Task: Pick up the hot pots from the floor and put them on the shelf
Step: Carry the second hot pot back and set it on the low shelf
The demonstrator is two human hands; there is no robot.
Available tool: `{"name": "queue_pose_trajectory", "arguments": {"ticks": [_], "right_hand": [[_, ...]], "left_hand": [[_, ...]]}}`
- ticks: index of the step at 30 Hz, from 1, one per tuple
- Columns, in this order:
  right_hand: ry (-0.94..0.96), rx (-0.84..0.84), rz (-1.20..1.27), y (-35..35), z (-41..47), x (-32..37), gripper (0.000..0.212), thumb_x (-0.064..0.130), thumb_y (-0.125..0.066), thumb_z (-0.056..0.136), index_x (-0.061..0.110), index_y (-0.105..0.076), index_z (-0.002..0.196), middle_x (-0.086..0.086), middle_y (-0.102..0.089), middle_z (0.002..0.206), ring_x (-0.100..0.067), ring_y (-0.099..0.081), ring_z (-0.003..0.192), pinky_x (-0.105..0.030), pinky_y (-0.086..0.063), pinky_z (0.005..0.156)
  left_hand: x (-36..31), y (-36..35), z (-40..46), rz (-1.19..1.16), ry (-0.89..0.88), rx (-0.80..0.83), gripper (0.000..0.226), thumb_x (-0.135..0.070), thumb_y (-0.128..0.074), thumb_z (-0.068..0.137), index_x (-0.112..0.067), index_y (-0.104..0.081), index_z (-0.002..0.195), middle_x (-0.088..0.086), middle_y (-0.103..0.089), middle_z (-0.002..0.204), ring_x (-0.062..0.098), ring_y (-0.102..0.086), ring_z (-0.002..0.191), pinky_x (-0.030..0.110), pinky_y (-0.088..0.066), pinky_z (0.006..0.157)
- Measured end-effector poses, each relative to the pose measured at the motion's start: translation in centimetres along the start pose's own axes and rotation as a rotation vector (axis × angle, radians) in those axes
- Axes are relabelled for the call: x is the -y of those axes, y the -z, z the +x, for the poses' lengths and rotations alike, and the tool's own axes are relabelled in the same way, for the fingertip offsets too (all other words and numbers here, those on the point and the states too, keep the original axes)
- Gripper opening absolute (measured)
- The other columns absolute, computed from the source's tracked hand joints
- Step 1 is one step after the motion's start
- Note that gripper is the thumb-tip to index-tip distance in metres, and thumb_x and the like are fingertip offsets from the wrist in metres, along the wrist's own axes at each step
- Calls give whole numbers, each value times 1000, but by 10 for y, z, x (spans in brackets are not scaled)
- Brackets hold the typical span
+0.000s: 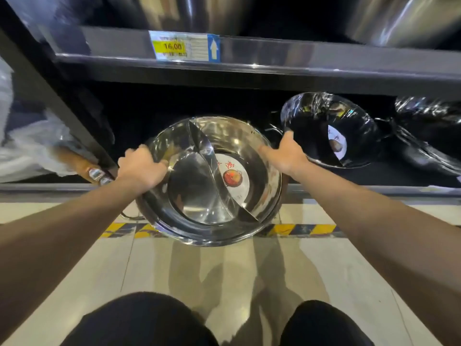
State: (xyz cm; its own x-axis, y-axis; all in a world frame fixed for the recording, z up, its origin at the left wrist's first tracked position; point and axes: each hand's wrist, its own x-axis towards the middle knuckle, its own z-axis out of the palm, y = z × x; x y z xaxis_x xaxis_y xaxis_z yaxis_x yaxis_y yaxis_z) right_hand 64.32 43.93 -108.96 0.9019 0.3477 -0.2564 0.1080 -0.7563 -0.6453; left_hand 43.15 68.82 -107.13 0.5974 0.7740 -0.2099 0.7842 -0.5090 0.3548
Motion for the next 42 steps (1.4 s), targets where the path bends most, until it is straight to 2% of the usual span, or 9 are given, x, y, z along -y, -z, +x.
{"name": "queue_pose_trajectory", "arguments": {"ticks": [5,10,13,16,23,28,32,36,42], "right_hand": [[5,58,44,2,11,-10,101,55,-70,79,15,-14,152,-13,-51,137,-33,-55,117,-38,-50,86],[-16,174,61,-2,14,-24,69,44,-73,83,20,-36,136,-9,-61,117,-27,-73,69,-31,-59,48],[-52,182,75,-9,6,-24,54,48,-70,83,20,-45,122,-9,-62,119,-31,-69,88,-38,-61,51],[33,152,36,-6,-7,-24,67,60,-62,84,17,-44,132,-5,-56,131,-30,-60,107,-29,-56,47],[255,228,-197,11,-93,-28,102,91,-52,63,21,-44,137,-2,-58,128,-23,-53,119,-45,-50,93],[301,209,-301,4,-124,-15,96,91,-49,64,19,-50,127,-6,-55,122,-24,-55,112,-48,-53,88],[281,147,-393,-7,-115,-11,108,93,-43,64,11,-43,135,-13,-50,128,-31,-56,111,-48,-53,84],[313,72,-446,-17,-82,-12,115,98,-37,60,13,-42,138,-10,-53,129,-30,-56,114,-45,-54,81],[306,59,-505,-35,-36,2,114,95,-40,65,11,-38,142,-11,-53,134,-31,-55,117,-46,-52,80]], "left_hand": [[0,6,13,-96,-96,57,39,-33,-61,91,-5,-56,118,23,-56,123,43,-58,102,55,-51,93],[7,14,-10,74,-196,33,54,-52,-51,93,-10,-58,125,21,-48,139,43,-48,120,55,-45,100],[16,9,-50,206,-307,-17,71,-66,-42,90,-10,-59,130,19,-53,137,40,-48,124,52,-44,101],[19,2,-72,274,-383,-54,81,-73,-36,88,-6,-67,120,18,-58,134,37,-49,125,47,-41,103],[18,1,-119,359,-332,-76,106,-94,-19,72,-17,-56,134,22,-52,133,41,-46,122,49,-42,99],[4,2,-123,299,-152,52,106,-95,-19,69,-19,-45,138,19,-56,133,42,-50,122,53,-45,97],[3,-13,-107,238,-189,87,97,-90,-24,75,-18,-44,137,16,-61,124,40,-57,113,53,-49,91],[6,-26,-75,195,-265,44,82,-92,-24,74,-21,-48,108,11,-65,102,38,-58,101,52,-52,83],[4,-39,-22,188,-263,13,79,-89,-31,76,-21,-49,112,12,-64,107,37,-54,106,50,-50,82]]}}
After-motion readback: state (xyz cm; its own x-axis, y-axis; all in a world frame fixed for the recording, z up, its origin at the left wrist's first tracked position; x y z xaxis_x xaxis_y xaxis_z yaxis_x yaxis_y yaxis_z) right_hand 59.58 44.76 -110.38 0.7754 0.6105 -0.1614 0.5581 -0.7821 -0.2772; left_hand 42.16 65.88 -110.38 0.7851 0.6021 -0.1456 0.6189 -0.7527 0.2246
